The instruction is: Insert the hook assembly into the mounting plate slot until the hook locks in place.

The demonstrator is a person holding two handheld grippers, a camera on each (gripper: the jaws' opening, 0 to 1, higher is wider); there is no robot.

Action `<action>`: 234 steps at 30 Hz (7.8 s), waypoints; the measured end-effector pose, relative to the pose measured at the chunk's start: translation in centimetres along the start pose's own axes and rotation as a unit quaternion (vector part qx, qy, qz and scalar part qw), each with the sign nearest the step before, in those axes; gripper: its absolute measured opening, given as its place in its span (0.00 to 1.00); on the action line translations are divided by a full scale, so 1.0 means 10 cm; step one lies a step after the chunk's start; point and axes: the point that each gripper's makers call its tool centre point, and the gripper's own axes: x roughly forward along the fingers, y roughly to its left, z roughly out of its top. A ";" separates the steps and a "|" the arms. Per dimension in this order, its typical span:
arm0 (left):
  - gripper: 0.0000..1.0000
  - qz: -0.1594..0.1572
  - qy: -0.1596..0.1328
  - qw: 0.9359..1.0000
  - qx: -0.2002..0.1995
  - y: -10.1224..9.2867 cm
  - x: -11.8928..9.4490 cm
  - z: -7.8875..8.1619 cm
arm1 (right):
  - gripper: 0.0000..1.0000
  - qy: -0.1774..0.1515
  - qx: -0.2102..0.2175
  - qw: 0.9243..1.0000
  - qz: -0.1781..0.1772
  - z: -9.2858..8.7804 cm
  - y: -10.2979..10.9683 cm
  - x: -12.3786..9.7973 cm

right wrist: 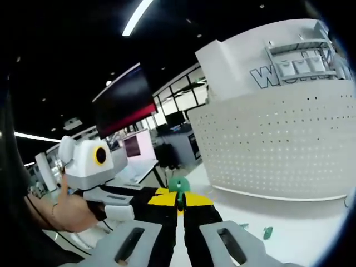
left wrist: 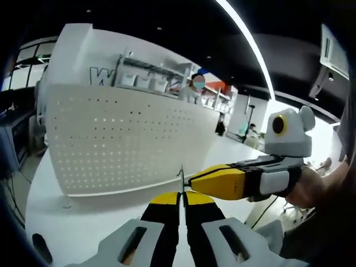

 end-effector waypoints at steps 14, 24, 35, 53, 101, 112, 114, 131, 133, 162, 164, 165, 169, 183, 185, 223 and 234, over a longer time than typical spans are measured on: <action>0.20 0.018 0.015 0.999 0.024 0.08 0.05 -0.07 | 0.00 -0.007 -0.032 0.999 -0.031 -0.02 -0.07 0.05; 0.57 0.015 0.013 1.000 0.004 0.12 0.08 -0.10 | 0.00 -0.009 -0.038 0.998 -0.052 -0.01 -0.20 0.02; 0.86 -0.011 0.007 1.000 -0.001 0.01 0.06 -0.11 | 0.00 -0.002 -0.047 0.997 -0.068 -0.02 -0.34 0.02; 1.00 -0.046 -0.011 0.999 -0.024 -0.18 0.00 -0.12 | 0.00 0.013 -0.056 0.993 -0.102 -0.21 -0.60 0.00; 1.00 -0.023 0.020 1.000 0.007 0.05 0.03 -0.25 | 0.00 -0.134 -0.093 0.932 -0.324 0.77 -2.24 -0.22; 1.00 -0.020 0.024 0.999 0.007 0.10 0.04 -0.27 | 0.00 -0.155 -0.097 0.928 -0.324 1.03 -2.41 0.01; 1.00 -0.017 0.026 1.000 0.005 0.13 0.04 -0.27 | 0.00 -0.159 -0.099 0.927 -0.326 1.08 -2.46 0.02; 1.00 -0.011 0.029 1.000 0.001 0.22 0.10 -0.28 | 0.00 -0.191 -0.105 0.913 -0.346 1.43 -2.77 0.03; 1.00 -0.009 0.030 1.000 0.000 0.24 0.10 -0.29 | 0.00 -0.193 -0.105 0.911 -0.348 1.46 -2.80 0.03; 0.99 0.000 0.030 1.000 -0.004 0.33 0.07 -0.30 | 0.00 -0.197 -0.118 0.907 -0.354 1.53 -2.73 0.12; 0.98 0.000 0.031 1.000 -0.003 0.33 0.08 -0.31 | 0.00 -0.197 -0.119 0.906 -0.355 1.52 -2.73 0.12; 0.98 -0.001 0.031 0.999 -0.004 0.33 0.08 -0.31 | 0.00 -0.197 -0.120 0.906 -0.355 1.52 -2.73 0.12; 0.98 0.000 0.033 0.999 -0.005 0.33 0.09 -0.32 | 0.00 -0.196 -0.121 0.904 -0.359 1.49 -2.73 0.12; 0.98 0.004 0.032 0.999 -0.003 0.37 0.09 -0.28 | 0.00 -0.212 -0.119 0.899 -0.365 1.54 -2.71 0.07; 0.97 0.004 0.032 0.999 -0.004 0.37 0.10 -0.28 | 0.00 -0.208 -0.125 0.899 -0.365 1.54 -2.72 0.09; 0.97 0.013 0.035 0.999 -0.010 0.43 0.11 -0.30 | 0.01 -0.217 -0.134 0.894 -0.369 1.44 -2.90 0.17; 0.96 0.012 0.036 0.999 -0.009 0.42 0.12 -0.31 | 0.01 -0.178 -0.146 0.898 -0.374 1.35 -2.96 0.21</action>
